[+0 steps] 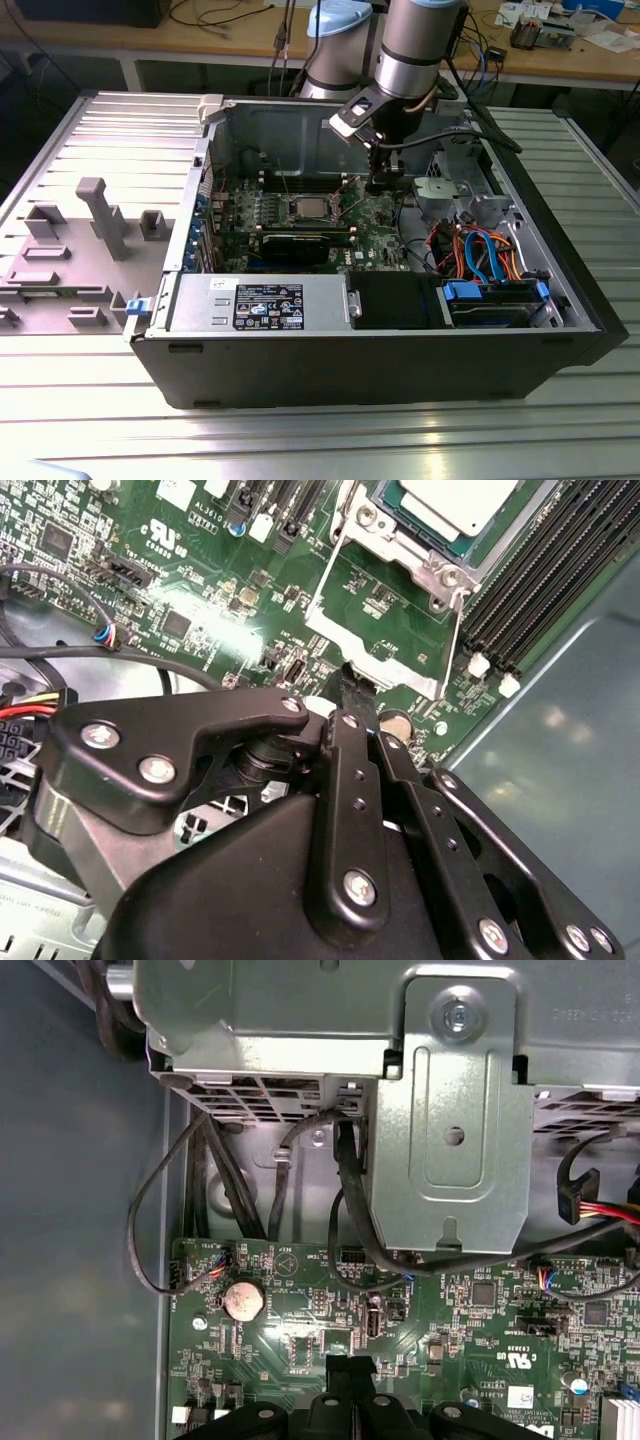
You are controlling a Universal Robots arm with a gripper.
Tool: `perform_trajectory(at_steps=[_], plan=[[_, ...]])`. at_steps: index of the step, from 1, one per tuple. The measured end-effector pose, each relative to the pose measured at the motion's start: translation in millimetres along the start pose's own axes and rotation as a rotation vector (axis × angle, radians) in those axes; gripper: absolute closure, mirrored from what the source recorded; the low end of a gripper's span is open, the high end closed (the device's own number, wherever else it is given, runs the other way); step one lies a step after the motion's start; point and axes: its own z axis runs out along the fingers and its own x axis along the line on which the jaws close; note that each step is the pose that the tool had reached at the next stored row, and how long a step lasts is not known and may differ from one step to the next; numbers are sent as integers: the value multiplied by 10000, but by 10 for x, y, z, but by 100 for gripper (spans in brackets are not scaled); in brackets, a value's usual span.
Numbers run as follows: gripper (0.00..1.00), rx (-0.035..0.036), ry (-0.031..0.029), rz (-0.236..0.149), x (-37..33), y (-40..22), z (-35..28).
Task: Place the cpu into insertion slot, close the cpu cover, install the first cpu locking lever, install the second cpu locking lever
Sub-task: 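Close the cpu cover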
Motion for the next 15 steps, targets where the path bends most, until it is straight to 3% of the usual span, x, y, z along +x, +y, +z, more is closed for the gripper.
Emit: perform_trajectory(at_steps=[15], plan=[[89, 0, 0, 0, 4, -85, 3]])
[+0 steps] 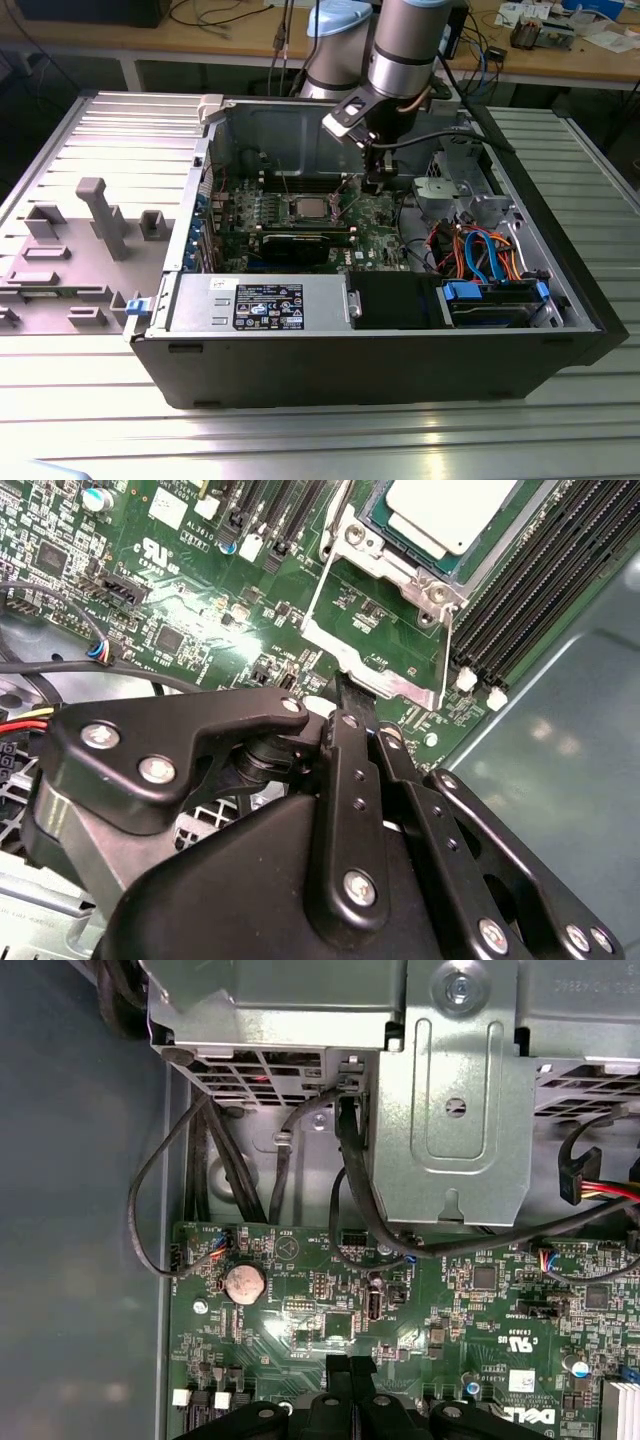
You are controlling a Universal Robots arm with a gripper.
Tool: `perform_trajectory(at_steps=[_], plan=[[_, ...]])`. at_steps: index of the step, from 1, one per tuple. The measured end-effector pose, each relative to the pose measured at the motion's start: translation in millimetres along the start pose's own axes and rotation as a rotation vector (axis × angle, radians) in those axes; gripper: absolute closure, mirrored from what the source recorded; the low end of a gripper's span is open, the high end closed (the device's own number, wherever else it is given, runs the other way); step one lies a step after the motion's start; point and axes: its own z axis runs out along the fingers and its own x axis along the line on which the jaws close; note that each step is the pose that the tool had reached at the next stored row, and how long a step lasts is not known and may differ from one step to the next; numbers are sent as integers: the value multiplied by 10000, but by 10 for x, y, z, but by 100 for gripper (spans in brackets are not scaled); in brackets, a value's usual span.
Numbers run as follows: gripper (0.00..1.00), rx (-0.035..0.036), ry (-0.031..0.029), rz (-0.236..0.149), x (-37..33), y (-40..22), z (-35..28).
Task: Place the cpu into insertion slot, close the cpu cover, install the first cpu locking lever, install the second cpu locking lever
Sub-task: 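Close the cpu cover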
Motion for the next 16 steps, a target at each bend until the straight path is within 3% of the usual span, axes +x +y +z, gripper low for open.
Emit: perform_trajectory(at_steps=[14, 16], plan=[[89, -1, -1, 1, 3, -75, 3], [89, 0, 0, 1, 7, -166, 6]])
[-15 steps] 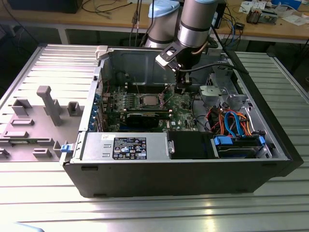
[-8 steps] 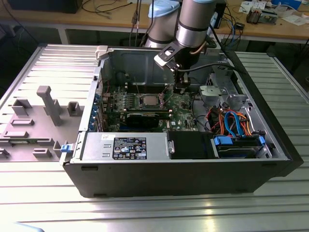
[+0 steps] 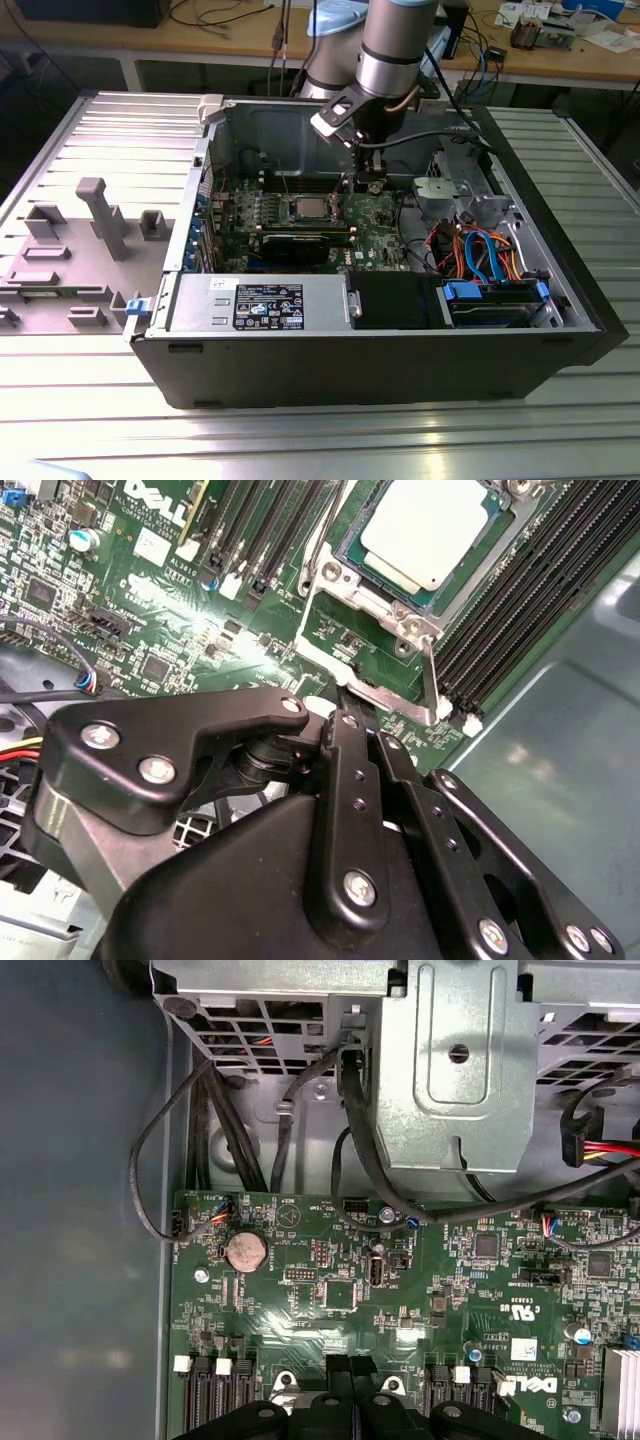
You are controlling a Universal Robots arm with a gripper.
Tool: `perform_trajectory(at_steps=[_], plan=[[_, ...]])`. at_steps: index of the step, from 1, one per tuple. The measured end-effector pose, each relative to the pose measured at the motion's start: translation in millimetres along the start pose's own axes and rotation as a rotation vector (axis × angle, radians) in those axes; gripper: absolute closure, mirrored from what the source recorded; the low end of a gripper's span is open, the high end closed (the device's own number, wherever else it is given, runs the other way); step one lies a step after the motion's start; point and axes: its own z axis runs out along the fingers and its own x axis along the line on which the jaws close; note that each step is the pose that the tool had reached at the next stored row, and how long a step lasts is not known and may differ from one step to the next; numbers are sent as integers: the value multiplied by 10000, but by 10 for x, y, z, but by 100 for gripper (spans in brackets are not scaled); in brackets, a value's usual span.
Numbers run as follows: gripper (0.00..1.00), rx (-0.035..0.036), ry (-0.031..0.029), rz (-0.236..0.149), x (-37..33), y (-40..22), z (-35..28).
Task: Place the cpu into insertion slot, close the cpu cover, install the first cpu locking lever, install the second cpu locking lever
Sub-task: 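Close the cpu cover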
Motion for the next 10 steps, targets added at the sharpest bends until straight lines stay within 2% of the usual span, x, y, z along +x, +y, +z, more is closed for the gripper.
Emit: perform_trajectory(at_steps=[2, 10], plan=[[89, 0, 0, 0, 2, -32, 1], [89, 0, 0, 0, 3, -61, 2]])
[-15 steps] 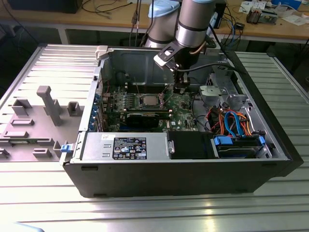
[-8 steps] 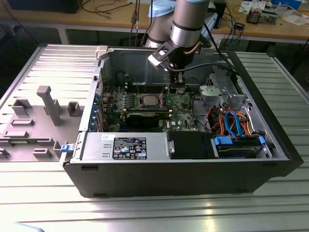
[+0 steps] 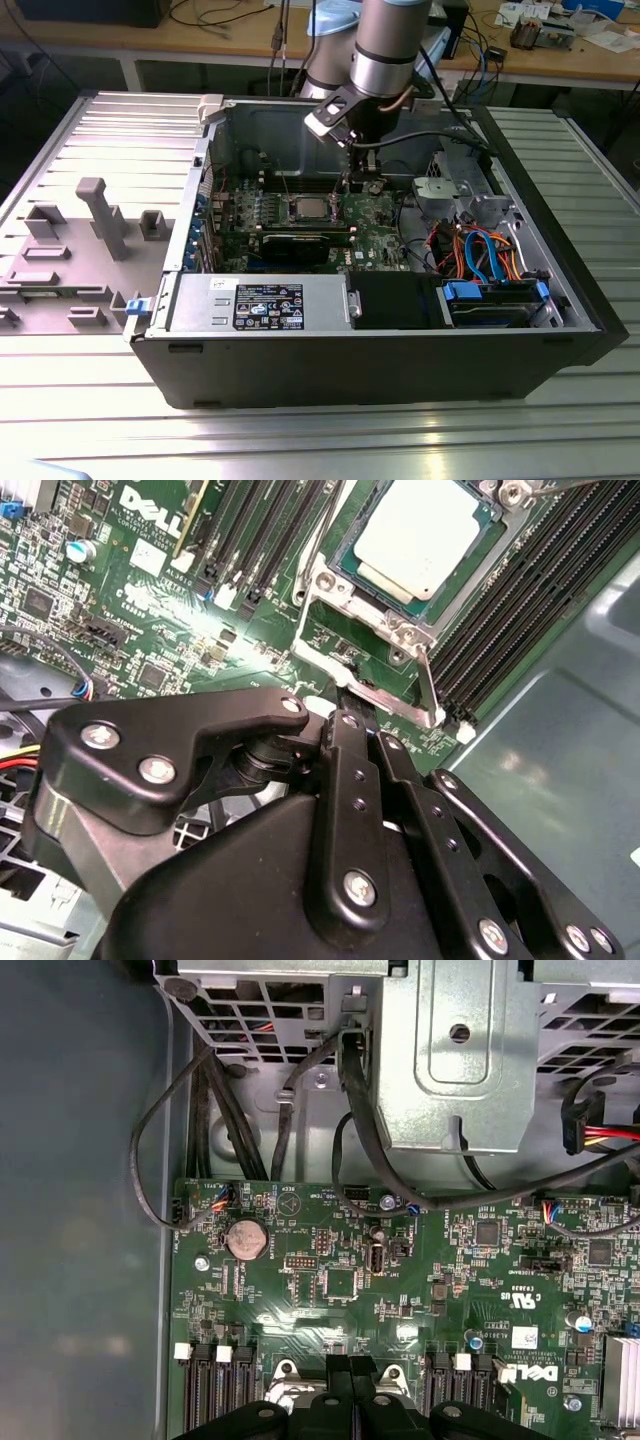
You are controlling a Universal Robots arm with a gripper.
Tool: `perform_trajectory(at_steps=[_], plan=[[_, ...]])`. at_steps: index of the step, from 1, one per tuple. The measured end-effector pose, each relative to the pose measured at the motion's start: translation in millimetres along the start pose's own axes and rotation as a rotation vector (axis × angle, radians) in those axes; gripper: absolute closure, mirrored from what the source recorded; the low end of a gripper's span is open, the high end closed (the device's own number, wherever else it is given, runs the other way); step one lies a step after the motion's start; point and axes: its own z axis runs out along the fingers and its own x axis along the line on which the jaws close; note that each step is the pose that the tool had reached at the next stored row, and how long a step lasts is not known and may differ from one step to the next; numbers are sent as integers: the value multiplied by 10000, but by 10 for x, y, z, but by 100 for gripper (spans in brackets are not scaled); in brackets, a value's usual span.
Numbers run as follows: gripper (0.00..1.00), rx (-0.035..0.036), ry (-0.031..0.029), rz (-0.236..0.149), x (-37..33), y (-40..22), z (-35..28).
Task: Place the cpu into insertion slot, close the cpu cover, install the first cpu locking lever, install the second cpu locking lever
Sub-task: 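Close the cpu cover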
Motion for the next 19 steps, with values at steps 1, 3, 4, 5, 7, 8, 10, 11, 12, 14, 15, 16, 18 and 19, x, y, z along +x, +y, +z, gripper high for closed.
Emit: perform_trajectory(at_steps=[1, 3, 4, 5, 7, 8, 10, 11, 12, 14, 15, 16, 18, 19], plan=[[89, 0, 1, -1, 0, -5, 0], [89, 0, 1, 0, 1, -16, 1], [89, 0, 0, -1, 1, -20, 1], [89, 0, 1, 0, 1, -26, 1], [89, 0, 0, 0, 2, -37, 2], [89, 0, 0, 0, 2, -42, 2], [89, 0, 0, 0, 3, -58, 2], [89, 0, 0, 0, 3, -62, 2], [89, 0, 0, 0, 3, -67, 3], [89, 0, 0, 0, 4, -78, 3], [89, 0, 0, 0, 4, -83, 3], [89, 0, 0, 0, 4, -88, 3], [89, 0, 0, 0, 4, -97, 4], [89, 0, 0, 0, 5, -104, 4]])
